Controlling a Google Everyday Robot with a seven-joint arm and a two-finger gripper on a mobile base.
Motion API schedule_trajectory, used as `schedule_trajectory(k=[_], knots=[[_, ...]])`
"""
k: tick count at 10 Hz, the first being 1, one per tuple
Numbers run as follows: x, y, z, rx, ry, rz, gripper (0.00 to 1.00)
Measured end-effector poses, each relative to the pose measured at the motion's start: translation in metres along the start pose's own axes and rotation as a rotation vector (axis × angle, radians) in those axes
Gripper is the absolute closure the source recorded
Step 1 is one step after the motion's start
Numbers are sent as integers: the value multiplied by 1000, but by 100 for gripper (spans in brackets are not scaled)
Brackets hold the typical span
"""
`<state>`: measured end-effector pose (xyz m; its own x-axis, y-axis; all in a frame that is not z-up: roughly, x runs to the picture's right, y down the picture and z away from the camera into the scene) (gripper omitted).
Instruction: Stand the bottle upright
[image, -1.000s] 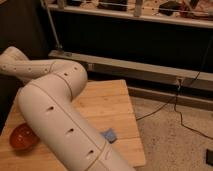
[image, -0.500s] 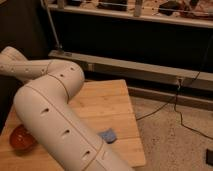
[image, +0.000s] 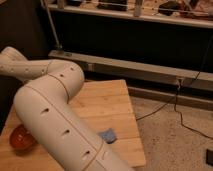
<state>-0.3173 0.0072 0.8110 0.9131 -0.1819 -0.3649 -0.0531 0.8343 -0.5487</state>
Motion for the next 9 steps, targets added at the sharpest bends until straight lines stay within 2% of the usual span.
schedule_trajectory(k=[1, 2, 3, 4, 5, 9], knots=[[0, 0, 0, -2, -1, -1, 100], [1, 4, 2, -19, -17, -2, 100], [1, 6, 3, -40, -49, 18, 100], [1, 9, 3, -81, -116, 66, 100], [4, 11, 4, -109, -158, 103, 100], [29, 18, 8, -186, -255, 202, 100]])
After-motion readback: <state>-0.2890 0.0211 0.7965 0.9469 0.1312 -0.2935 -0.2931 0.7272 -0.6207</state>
